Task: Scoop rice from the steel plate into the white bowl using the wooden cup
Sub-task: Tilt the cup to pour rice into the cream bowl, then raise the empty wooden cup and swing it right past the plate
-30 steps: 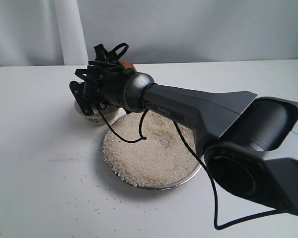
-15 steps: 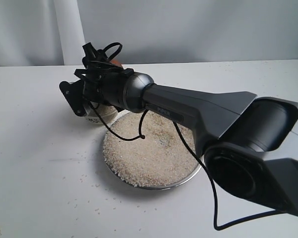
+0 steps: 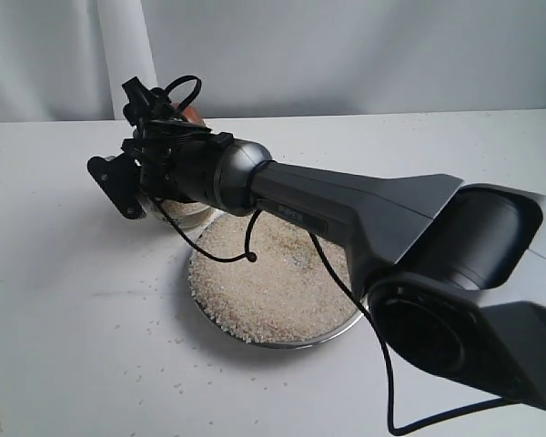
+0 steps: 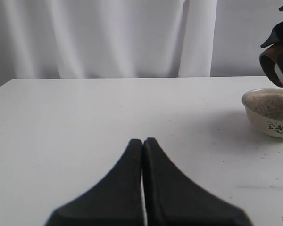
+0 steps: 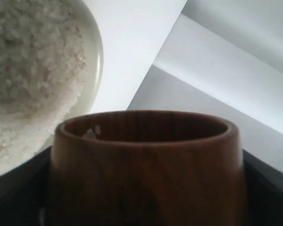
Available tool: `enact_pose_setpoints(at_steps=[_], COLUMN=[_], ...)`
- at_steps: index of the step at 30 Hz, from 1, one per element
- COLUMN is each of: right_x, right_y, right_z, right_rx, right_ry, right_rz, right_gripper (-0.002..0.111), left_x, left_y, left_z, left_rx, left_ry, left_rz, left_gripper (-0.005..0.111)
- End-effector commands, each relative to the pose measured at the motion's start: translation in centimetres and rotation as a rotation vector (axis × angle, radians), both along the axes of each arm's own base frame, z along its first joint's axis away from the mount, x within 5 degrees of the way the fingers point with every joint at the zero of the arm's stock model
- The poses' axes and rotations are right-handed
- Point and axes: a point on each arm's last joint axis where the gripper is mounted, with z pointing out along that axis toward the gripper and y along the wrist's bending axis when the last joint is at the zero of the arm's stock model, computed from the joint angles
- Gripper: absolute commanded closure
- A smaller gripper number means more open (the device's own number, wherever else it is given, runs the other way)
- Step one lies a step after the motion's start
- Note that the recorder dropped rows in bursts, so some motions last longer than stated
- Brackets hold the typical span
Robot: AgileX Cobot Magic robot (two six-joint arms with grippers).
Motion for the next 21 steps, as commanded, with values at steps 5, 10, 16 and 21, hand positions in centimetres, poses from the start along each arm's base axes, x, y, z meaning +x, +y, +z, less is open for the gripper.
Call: enact_pose_setpoints(at_steps=[5, 10, 16, 21], right_x=[-0.4, -0.3, -0.1, -0.2], right_y=[-0.4, -0.5, -0.4, -0.6], right_z=[3.4, 4.2, 3.5, 4.4], right_rx=[-0.05, -0.069, -0.109, 0.035], right_ry=[-0.051, -0.086, -0.117, -0.086], right_rz=[0.02, 0.024, 0.035, -0.043], right_gripper=[0.108, 0.108, 0.108, 0.108], left_x=[0.0, 0.0, 0.0, 0.0], left_y=[0.0, 0.0, 0.0, 0.0], left_z=[0.0, 0.0, 0.0, 0.0], left_rx=[-0.003, -0.003, -0.003, -0.003], left_ry=[-0.007, -0.007, -0.007, -0.007], left_rz=[-0.001, -0.001, -0.001, -0.001], left_gripper=[0.107, 0.107, 0.107, 0.107])
